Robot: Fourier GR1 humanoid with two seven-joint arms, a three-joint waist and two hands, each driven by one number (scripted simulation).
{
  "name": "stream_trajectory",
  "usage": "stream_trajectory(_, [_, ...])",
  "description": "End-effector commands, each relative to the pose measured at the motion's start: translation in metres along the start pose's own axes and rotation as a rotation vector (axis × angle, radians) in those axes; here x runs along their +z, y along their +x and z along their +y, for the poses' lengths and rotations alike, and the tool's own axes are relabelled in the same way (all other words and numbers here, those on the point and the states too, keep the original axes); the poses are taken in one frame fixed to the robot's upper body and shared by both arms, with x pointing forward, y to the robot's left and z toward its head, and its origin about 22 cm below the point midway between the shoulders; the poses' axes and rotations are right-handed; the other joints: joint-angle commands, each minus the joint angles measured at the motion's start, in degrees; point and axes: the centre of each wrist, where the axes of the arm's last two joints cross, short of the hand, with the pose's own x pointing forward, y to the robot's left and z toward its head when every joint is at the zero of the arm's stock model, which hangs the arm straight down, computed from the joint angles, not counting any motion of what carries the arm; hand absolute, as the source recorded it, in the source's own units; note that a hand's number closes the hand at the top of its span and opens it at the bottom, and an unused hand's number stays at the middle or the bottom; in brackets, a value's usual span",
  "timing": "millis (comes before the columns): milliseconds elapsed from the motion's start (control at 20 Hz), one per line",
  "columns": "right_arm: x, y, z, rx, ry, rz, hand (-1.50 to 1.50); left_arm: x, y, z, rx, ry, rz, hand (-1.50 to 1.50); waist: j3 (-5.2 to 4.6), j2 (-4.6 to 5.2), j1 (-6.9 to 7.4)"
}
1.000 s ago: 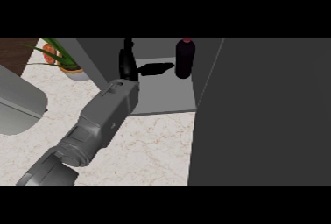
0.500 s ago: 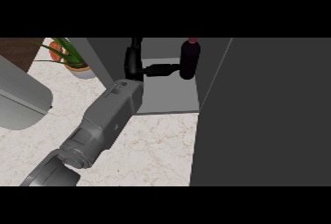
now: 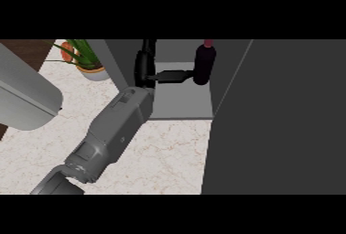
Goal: Pick up the wine, place it into the cabinet and close the cabinet
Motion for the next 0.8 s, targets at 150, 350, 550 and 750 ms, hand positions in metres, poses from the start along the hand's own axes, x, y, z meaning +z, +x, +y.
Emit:
stream_trajectory(150, [0.025, 0.04, 0.0, -0.002, -0.021, -0.072, -1.5, 0.02, -0.001, 0.01, 0.059, -0.046, -0.042, -1.5, 0.03, -0.54, 1.26])
stream_trajectory(350, [0.025, 0.044, -0.002, 0.007, -0.01, -0.052, -1.5, 0.032, 0.005, 0.012, 0.08, -0.064, -0.021, -1.5, 0.04, -0.48, 1.37])
stream_trajectory(550, [0.018, 0.042, -0.005, 0.026, -0.02, -0.074, -1.5, 0.064, 0.009, 0.007, 0.138, -0.099, -0.007, -1.5, 0.03, -0.64, 2.26])
stream_trajectory(750, [0.02, 0.044, -0.003, 0.026, -0.025, -0.088, -1.5, 0.078, 0.022, 0.017, 0.17, -0.089, -0.005, -1.5, 0.02, -0.2, 1.13])
